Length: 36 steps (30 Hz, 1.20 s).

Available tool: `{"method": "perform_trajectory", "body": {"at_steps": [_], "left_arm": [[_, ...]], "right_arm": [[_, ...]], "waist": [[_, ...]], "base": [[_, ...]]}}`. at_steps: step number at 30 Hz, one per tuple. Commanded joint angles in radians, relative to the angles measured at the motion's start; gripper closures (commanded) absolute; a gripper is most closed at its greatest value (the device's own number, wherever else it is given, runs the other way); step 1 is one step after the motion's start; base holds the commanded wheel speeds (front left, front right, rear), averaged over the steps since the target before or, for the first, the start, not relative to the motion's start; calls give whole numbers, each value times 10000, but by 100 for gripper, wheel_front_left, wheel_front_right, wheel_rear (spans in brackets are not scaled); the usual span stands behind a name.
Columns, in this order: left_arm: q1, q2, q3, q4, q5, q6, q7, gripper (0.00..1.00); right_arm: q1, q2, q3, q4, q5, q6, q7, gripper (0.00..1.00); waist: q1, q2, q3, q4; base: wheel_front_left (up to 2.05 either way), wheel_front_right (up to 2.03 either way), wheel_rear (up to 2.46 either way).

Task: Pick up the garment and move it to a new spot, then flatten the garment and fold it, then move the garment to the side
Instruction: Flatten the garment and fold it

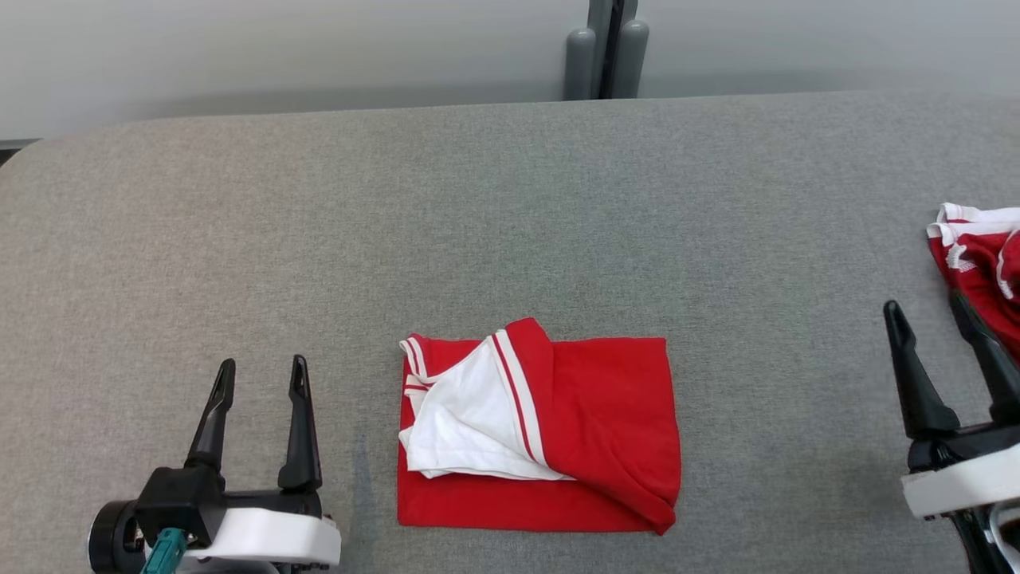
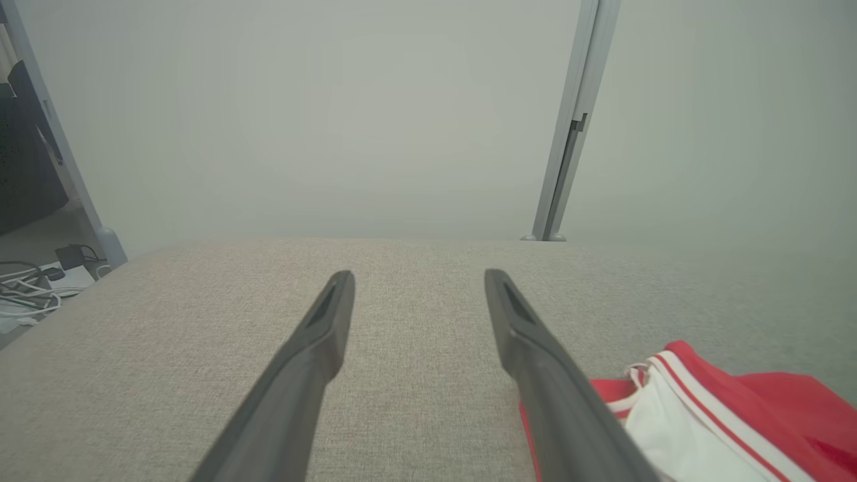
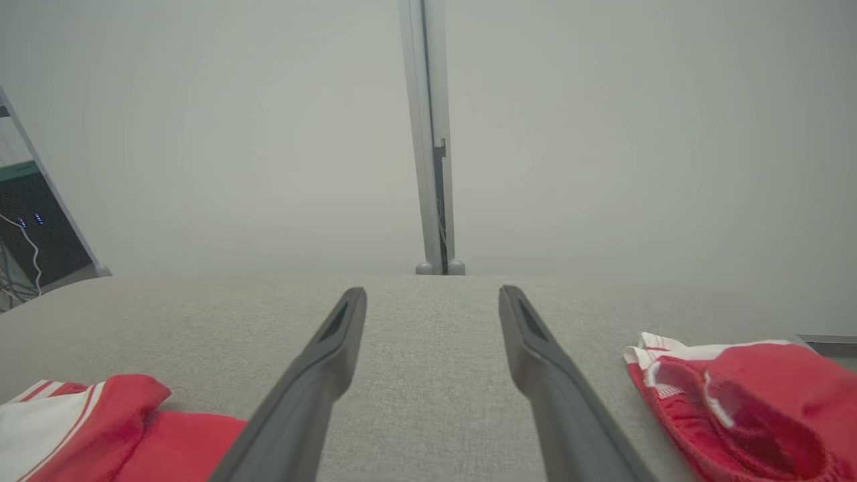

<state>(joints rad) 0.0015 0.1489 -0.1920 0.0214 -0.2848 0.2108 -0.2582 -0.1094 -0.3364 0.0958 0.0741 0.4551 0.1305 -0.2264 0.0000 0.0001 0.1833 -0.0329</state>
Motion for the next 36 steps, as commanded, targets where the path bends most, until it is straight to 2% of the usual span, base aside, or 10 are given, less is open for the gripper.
{"method": "perform_trajectory", "body": {"at_steps": [1, 8, 24, 25, 27, 32, 36], "left_arm": [[142, 102, 30, -13, -37, -30, 4, 0], [471, 256, 52, -205, -92, 42, 238, 0], [709, 228, -126, -539, -205, 124, 384, 0], [693, 242, -147, -552, -176, 137, 402, 0], [620, 256, -179, -584, -151, 166, 430, 0], [347, 246, -280, -637, -43, 201, 418, 0], [151, 116, -399, -570, -9, 192, 340, 0]], "right_arm": [[188, 10, -198, -81, -126, 5, 53, 0], [1047, 286, -1009, -482, -466, 5, 403, 0], [1353, 403, -1152, -876, -675, 5, 788, 0], [1348, 403, -1161, -867, -666, 5, 816, 51], [1319, 395, -1215, -769, -637, 5, 846, 100], [915, 284, -921, -442, -485, 5, 880, 100], [222, 187, -83, 82, -225, 5, 786, 100]], "waist": [[0, -1, -103, -109], [0, -1, -359, -332], [0, -1, -474, -190], [0, -1, -472, -173], [0, -1, -444, -120], [0, -1, -249, 168], [0, -1, -22, 536]], "base": [[0, 0, 0], [0, 0, 0], [0, 0, 0], [0, 0, 0], [0, 0, 0], [0, 0, 0], [0, 0, 0]]}}
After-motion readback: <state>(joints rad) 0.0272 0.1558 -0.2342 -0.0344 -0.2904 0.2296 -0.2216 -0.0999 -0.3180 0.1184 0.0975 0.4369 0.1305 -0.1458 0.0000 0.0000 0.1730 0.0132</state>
